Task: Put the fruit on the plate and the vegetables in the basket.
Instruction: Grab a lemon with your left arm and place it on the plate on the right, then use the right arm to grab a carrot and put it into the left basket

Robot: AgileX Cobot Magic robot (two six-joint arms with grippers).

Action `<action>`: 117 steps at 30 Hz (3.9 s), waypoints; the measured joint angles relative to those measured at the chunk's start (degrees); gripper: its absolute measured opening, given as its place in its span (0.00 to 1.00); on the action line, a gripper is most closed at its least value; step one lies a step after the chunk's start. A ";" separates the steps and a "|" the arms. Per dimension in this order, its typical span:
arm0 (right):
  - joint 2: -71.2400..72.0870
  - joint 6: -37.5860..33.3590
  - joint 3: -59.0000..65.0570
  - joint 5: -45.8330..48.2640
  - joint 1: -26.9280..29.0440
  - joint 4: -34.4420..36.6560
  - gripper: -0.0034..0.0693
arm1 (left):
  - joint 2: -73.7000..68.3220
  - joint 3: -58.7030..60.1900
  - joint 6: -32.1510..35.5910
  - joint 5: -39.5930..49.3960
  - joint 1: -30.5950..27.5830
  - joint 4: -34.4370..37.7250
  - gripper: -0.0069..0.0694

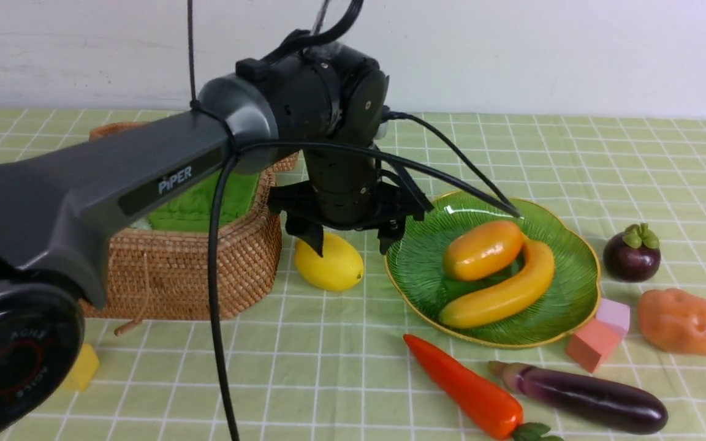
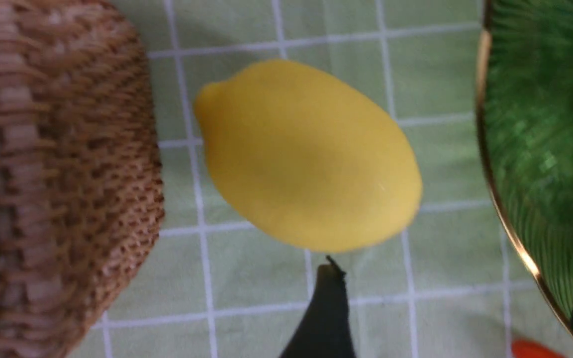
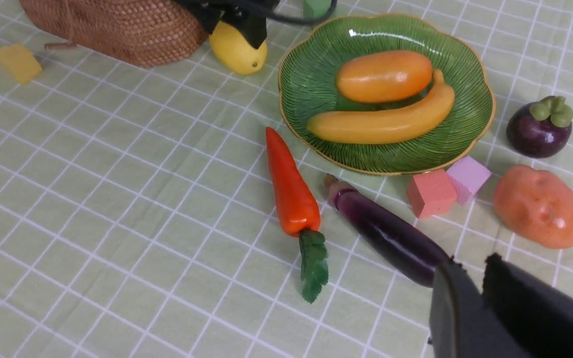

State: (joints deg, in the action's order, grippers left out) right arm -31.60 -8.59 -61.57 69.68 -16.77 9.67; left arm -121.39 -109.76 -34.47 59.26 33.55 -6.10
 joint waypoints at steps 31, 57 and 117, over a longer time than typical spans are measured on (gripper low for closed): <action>0.00 -7.46 0.31 -0.19 0.00 6.76 0.19 | -6.38 -0.34 7.21 -8.48 -1.91 -5.03 0.87; 0.00 -7.76 0.31 -0.19 0.00 6.92 0.20 | -8.11 -1.72 17.01 -7.22 -1.66 -5.77 0.81; -4.52 -7.81 0.31 -1.23 0.00 6.58 0.20 | 25.18 -13.76 28.30 11.63 2.28 12.88 0.07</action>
State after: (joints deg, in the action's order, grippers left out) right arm -36.12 -16.40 -61.25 68.45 -16.77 16.24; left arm -96.21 -123.52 -6.17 70.89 35.84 6.79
